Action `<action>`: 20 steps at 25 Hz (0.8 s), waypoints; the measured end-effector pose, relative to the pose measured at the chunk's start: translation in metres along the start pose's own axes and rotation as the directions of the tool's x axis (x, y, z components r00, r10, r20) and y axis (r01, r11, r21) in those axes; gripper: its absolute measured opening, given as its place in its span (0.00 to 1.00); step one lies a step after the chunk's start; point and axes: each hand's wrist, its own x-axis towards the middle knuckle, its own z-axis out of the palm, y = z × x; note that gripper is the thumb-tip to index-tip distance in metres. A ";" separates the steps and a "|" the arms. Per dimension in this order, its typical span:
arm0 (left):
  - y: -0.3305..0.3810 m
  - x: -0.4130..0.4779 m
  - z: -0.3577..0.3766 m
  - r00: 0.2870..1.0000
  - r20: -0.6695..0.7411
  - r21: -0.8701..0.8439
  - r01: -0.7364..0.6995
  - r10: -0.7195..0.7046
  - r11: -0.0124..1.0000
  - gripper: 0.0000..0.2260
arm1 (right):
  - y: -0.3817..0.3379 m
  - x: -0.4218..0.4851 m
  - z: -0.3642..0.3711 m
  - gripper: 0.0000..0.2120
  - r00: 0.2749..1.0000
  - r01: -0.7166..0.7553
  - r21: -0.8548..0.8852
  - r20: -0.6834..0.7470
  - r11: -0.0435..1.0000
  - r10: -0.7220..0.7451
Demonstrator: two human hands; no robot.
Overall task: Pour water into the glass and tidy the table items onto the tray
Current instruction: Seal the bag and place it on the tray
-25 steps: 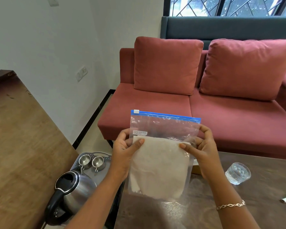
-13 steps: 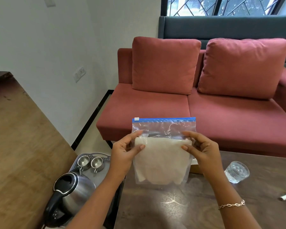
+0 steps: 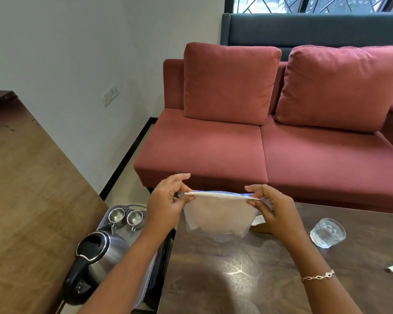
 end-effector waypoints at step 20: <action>-0.190 0.043 -0.132 0.939 0.243 0.293 0.169 -0.244 0.941 0.02 | -0.041 0.050 0.221 0.10 0.953 0.264 -0.418 0.254 0.869 -0.167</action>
